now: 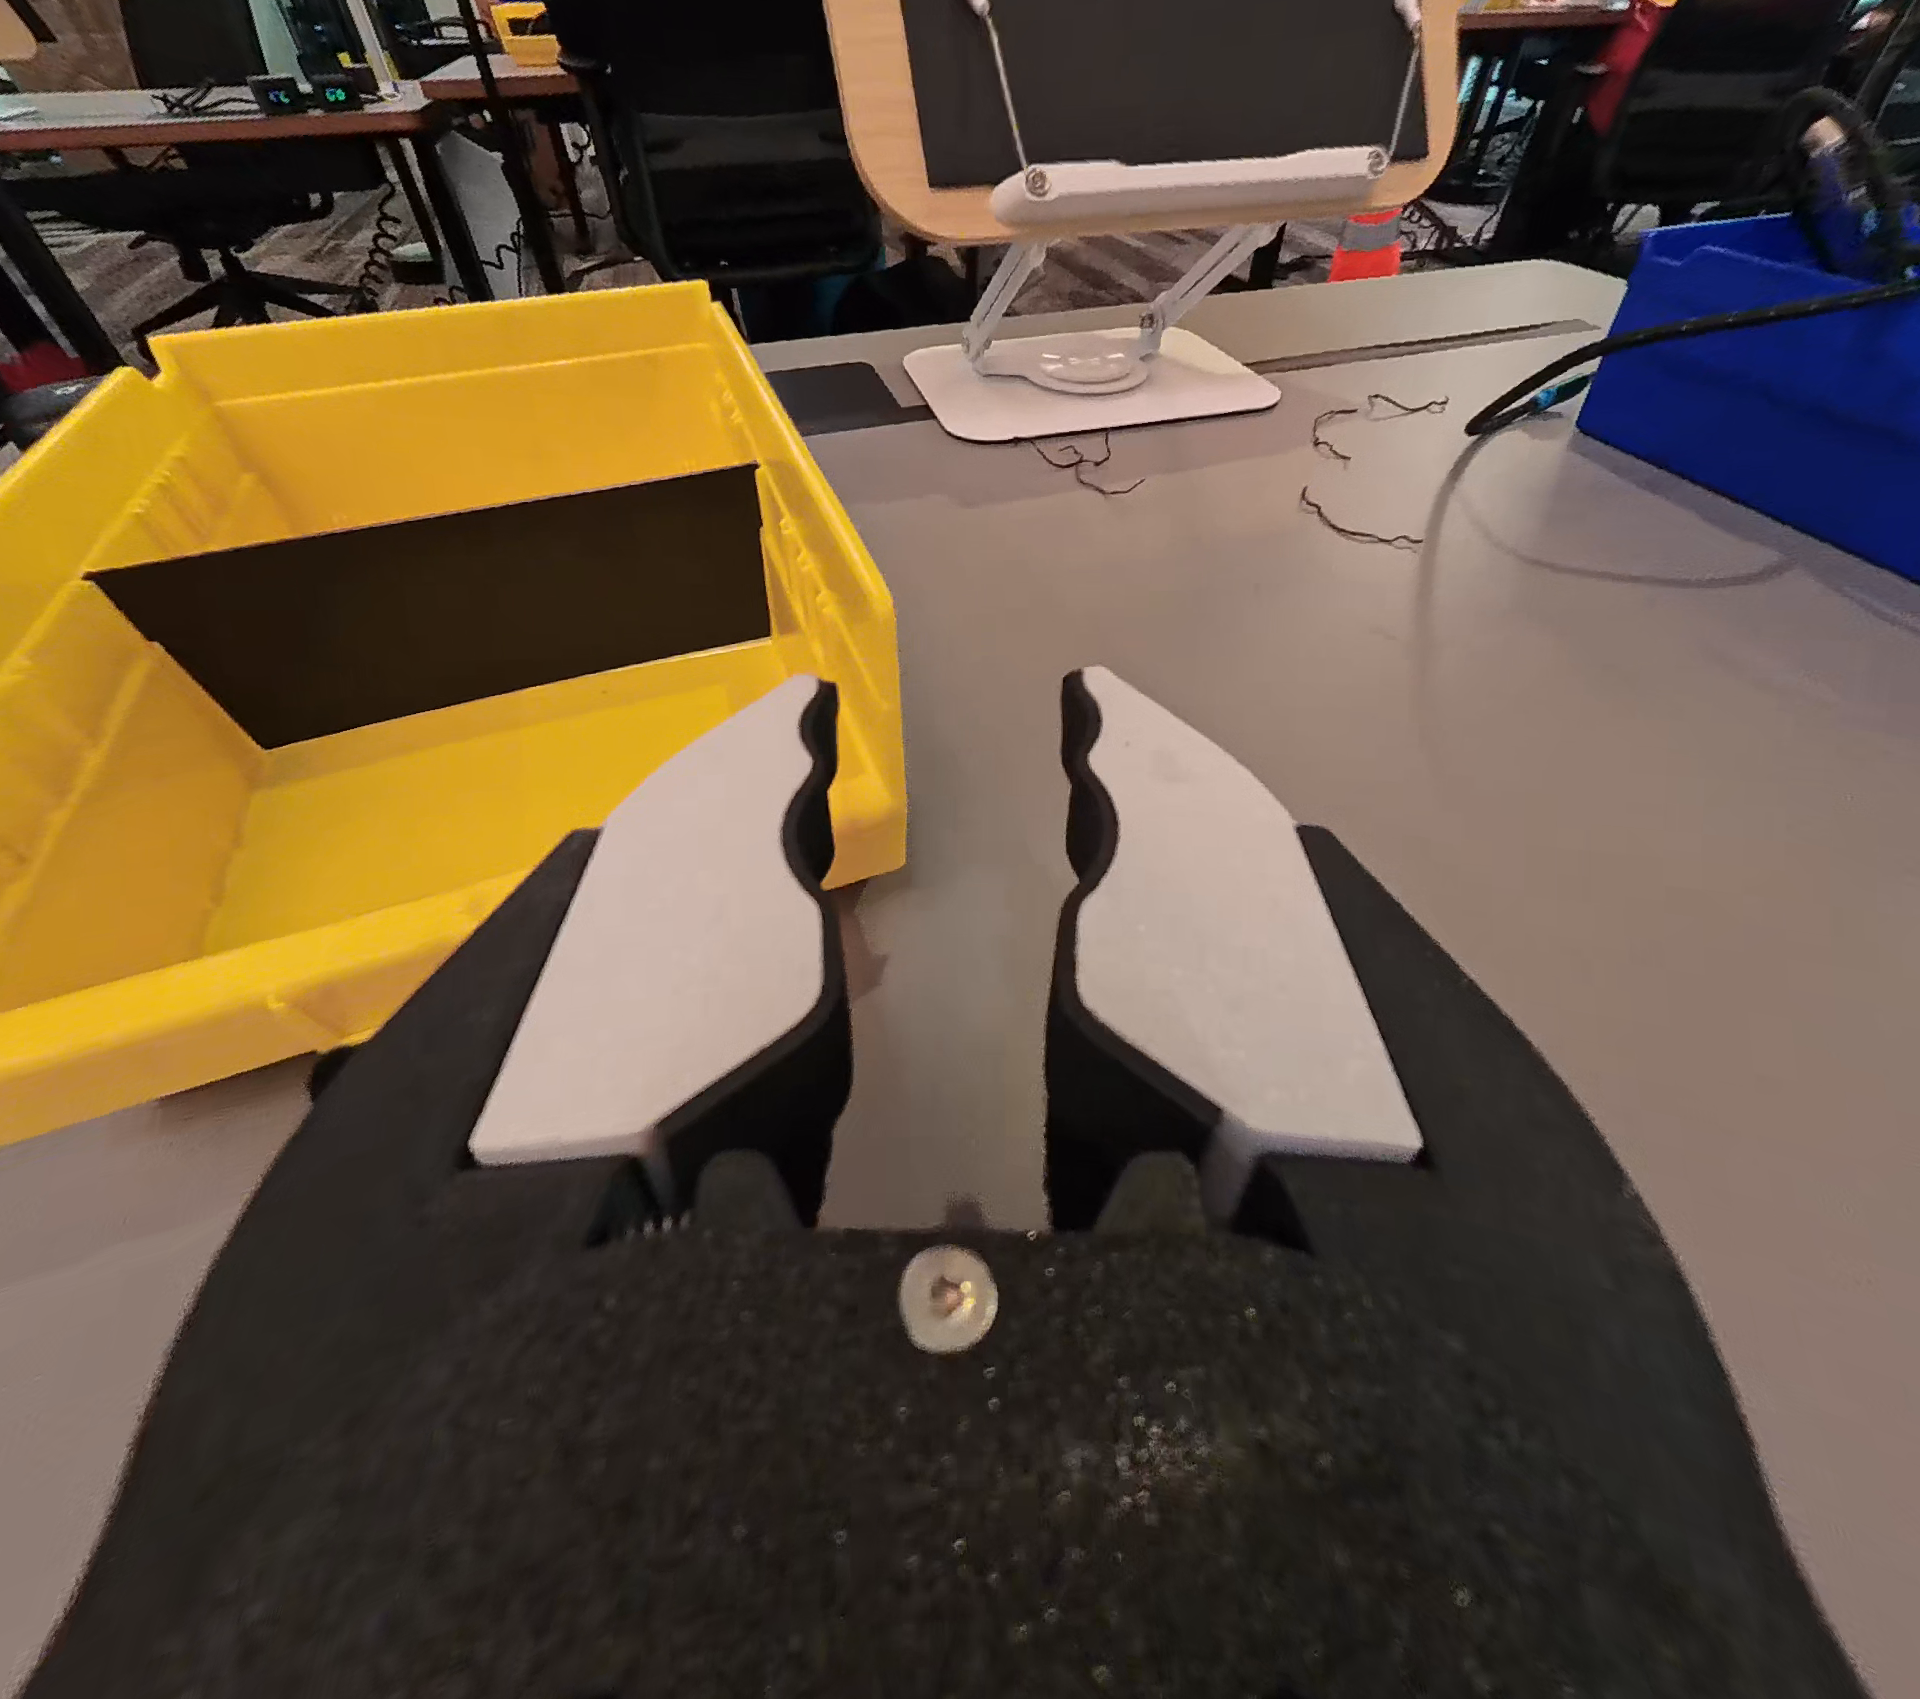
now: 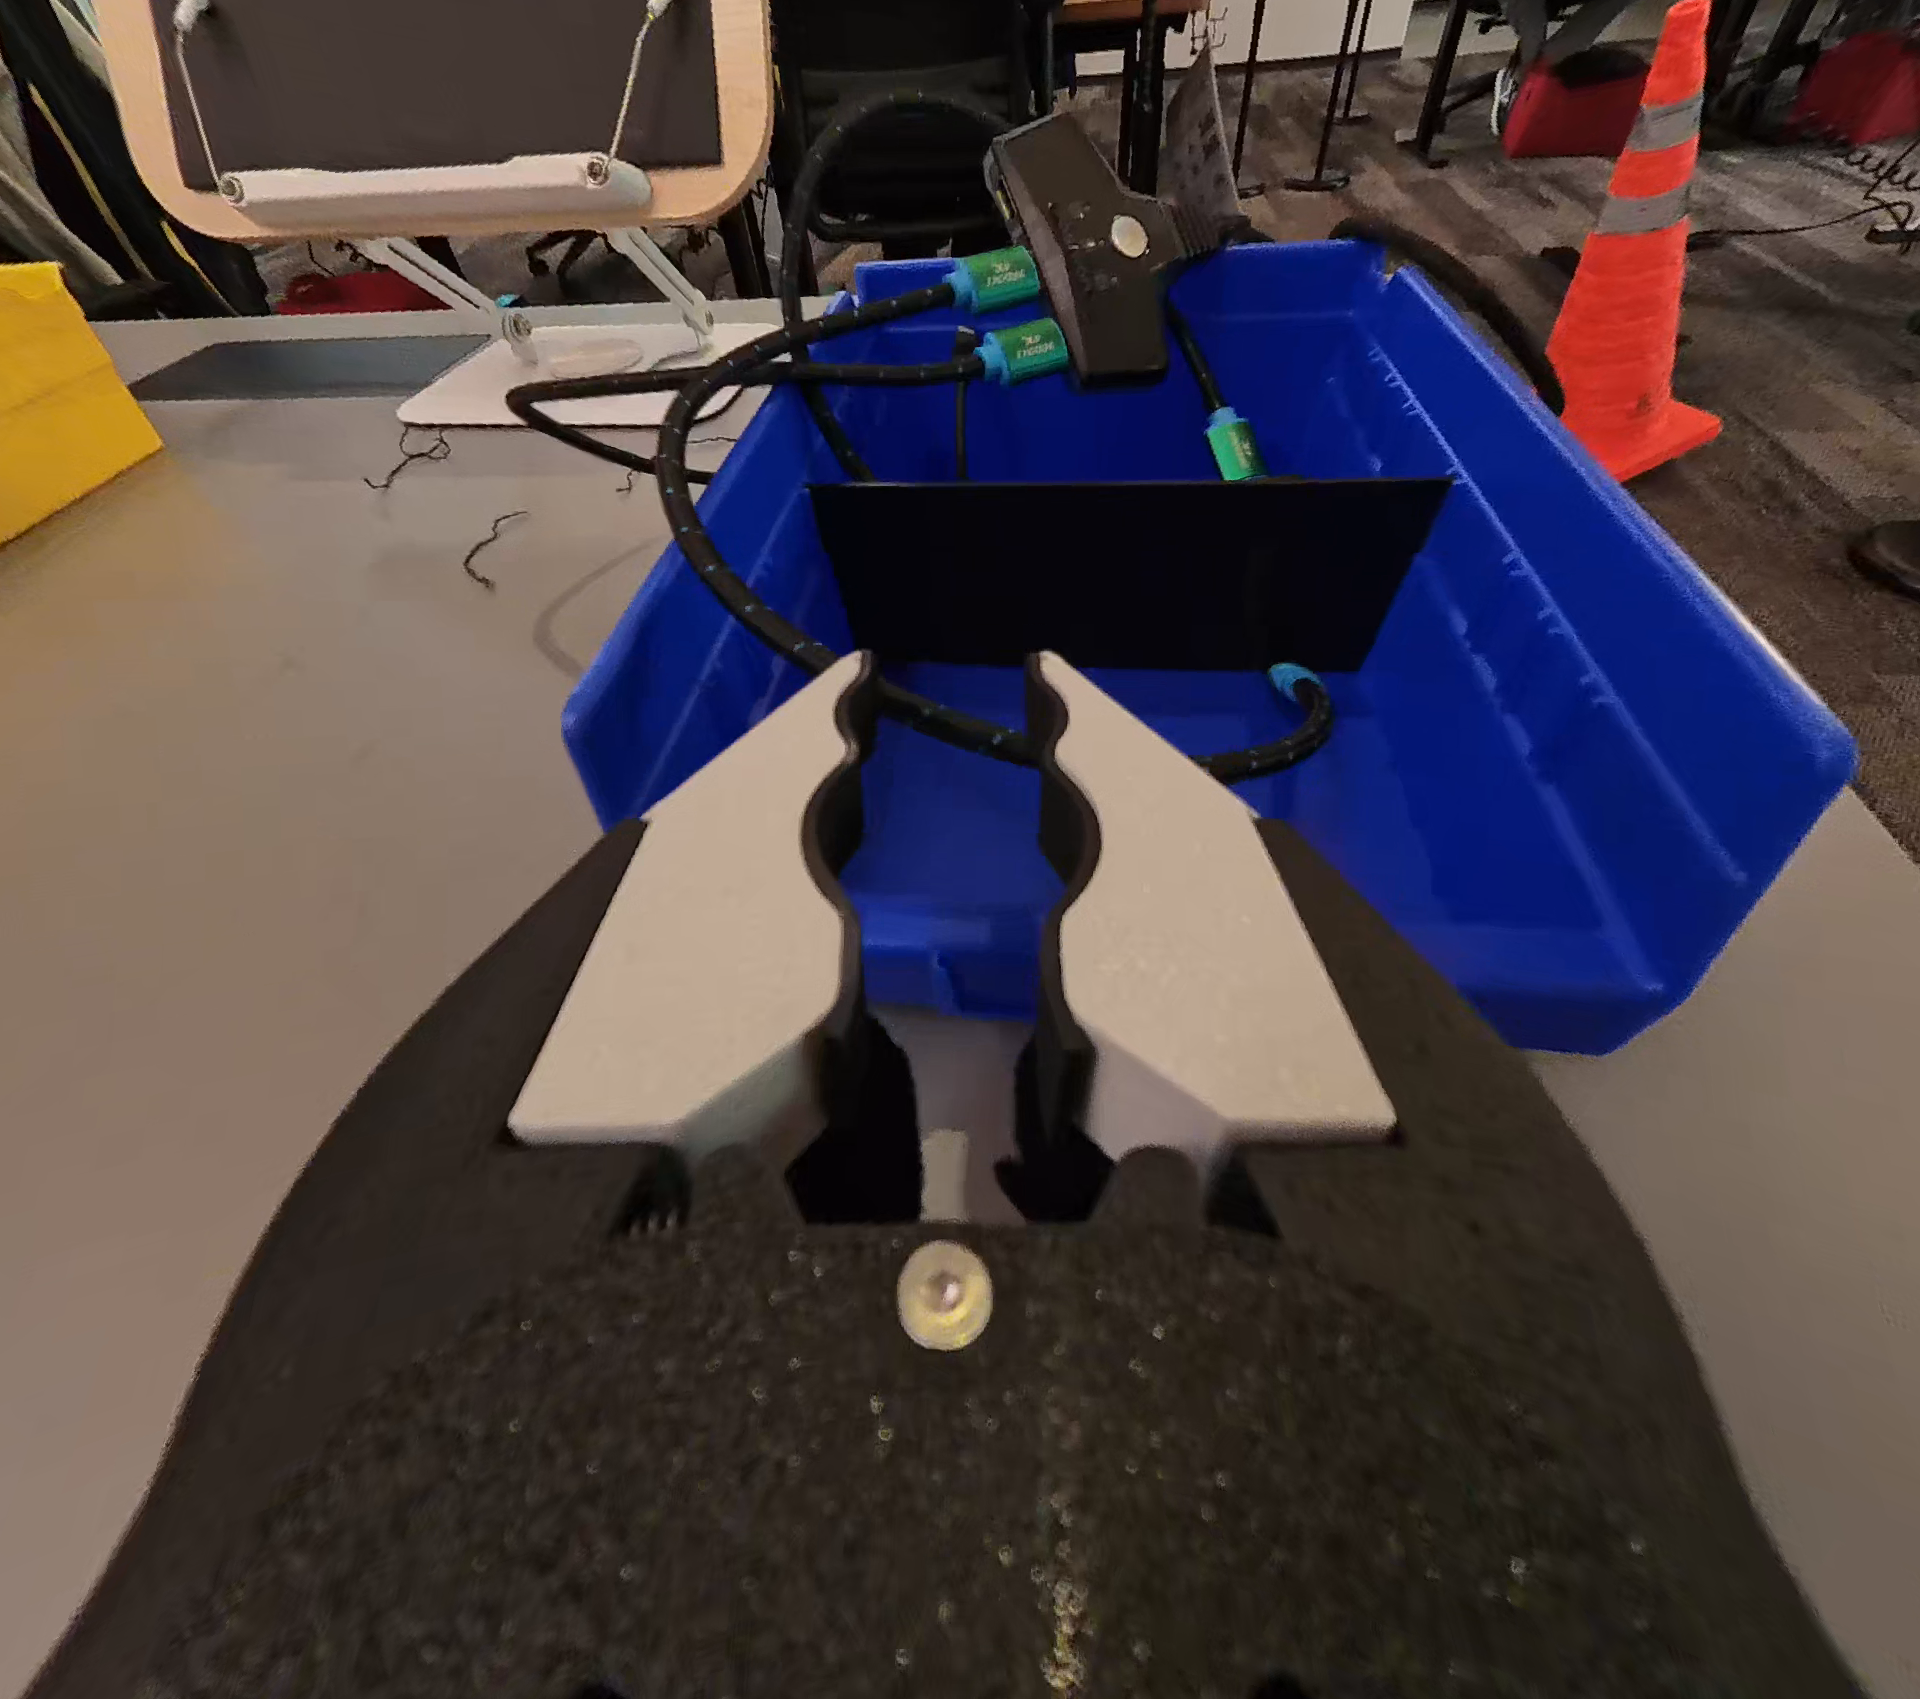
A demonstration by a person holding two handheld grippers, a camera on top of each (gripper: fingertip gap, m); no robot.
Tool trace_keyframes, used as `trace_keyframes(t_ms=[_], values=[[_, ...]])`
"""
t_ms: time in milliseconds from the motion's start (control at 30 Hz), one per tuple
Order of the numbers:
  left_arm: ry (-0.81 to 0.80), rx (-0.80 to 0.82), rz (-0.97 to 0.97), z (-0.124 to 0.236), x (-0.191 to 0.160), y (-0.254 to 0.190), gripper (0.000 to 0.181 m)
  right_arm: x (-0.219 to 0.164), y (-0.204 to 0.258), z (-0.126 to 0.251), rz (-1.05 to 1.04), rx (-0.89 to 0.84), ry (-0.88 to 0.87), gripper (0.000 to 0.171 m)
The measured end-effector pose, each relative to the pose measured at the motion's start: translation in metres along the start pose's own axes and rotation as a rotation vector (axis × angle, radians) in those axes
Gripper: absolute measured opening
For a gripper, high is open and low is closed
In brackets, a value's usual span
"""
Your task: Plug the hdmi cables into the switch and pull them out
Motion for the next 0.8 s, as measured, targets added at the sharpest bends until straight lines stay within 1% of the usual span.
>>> trace_keyframes(t_ms=[200, 300, 367, 400, 433, 467, 500, 567, 600, 667, 700, 800], values=[[-0.070, 0.022, -0.002, 0.003, 0.010, -0.001, 0.042, 0.002, 0.003, 0.002, 0.002, 0.006, -0.004, 0.027], [-0.062, 0.011, -0.007, 0.001, 0.009, -0.004, 0.043, 0.006, 0.006, 0.002, 0.019, 0.018, -0.029, 0.027], [-0.059, 0.011, -0.008, -0.002, 0.008, -0.005, 0.041, 0.012, 0.023, 0.003, 0.036, 0.121, -0.075, 0.027], [-0.066, 0.017, -0.009, -0.005, 0.009, -0.006, 0.041, 0.014, 0.039, 0.005, 0.048, 0.217, -0.088, 0.027], [-0.074, 0.024, -0.014, -0.007, 0.010, -0.007, 0.042, 0.013, 0.056, 0.007, 0.052, 0.314, -0.088, 0.028], [-0.083, 0.026, -0.022, -0.009, 0.011, -0.008, 0.044, 0.008, 0.065, 0.008, 0.059, 0.351, -0.058, 0.029], [-0.092, 0.021, -0.031, -0.011, 0.011, -0.010, 0.046, -0.001, 0.068, 0.005, 0.072, 0.339, -0.009, 0.034], [-0.086, -0.001, -0.052, -0.015, 0.008, -0.016, 0.046, -0.018, 0.071, -0.002, 0.116, 0.290, 0.074, 0.049], [-0.070, -0.030, -0.059, -0.016, 0.004, -0.021, 0.043, -0.023, 0.073, -0.006, 0.139, 0.270, 0.090, 0.050], [-0.028, -0.083, -0.060, -0.018, -0.004, -0.030, 0.042, -0.029, 0.080, -0.012, 0.165, 0.236, 0.123, 0.049], [-0.010, -0.110, -0.059, -0.018, -0.007, -0.035, 0.042, -0.031, 0.085, -0.015, 0.159, 0.219, 0.137, 0.052], [0.047, -0.188, -0.041, -0.016, -0.014, -0.054, 0.035, -0.032, 0.097, -0.018, 0.194, 0.129, 0.157, 0.049]])
Point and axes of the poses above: each gripper's, where its closed fingertips meet, z back along the fingers, x out of its top, y = z × x across the jaws, the point moved 2 cm from there along z, back along the fingers, and after that the axes turned 10 degrees about -y, right-handed, at the moved point
